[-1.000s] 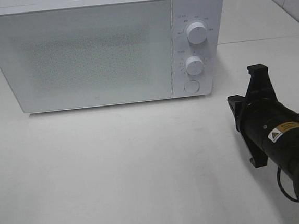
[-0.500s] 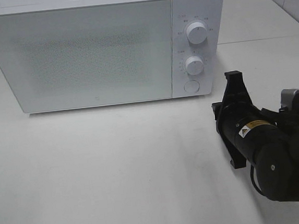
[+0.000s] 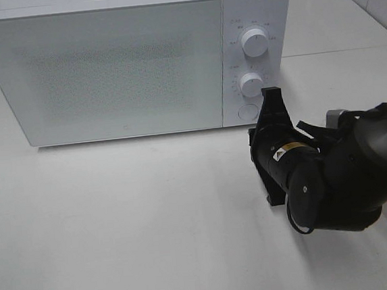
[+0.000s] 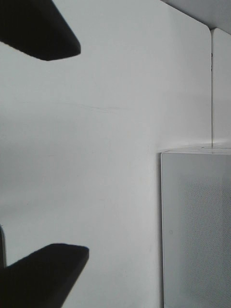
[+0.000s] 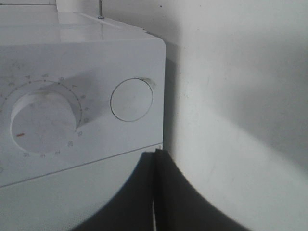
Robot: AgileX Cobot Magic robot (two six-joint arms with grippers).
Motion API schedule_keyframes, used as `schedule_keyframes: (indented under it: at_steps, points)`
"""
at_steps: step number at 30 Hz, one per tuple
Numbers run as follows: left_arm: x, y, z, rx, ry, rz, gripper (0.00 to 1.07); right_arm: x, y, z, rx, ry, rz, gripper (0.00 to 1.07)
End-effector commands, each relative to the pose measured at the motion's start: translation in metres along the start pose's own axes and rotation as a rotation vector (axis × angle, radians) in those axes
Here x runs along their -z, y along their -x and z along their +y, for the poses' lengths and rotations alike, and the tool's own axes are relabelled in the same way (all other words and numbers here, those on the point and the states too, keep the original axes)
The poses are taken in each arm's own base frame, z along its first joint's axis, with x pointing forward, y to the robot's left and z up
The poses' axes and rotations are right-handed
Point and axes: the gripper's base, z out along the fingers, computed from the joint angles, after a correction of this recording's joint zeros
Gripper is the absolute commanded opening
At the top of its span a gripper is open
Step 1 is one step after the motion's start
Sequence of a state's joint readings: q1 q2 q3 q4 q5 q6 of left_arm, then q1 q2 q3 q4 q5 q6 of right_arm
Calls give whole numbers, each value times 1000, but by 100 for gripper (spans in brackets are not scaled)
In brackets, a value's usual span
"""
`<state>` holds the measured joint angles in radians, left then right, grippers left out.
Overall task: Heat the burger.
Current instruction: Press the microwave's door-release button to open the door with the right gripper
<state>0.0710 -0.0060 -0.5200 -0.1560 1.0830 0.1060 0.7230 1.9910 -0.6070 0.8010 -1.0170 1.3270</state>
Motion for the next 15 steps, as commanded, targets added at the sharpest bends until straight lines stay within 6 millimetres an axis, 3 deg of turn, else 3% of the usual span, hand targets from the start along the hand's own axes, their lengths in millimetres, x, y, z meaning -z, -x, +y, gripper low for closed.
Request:
schedule_keyframes:
  at_steps: [1, 9, 15]
  points:
    - [3, -1, 0, 1, 4, -35, 96, -11, 3, 9, -20, 9, -11, 0]
    - [3, -1, 0, 1, 4, -35, 96, -29, 10, 20, -15, 18, -13, 0]
    - [3, -1, -1, 3, 3, -35, 96, -40, 2, 16, -36, 4, 4, 0]
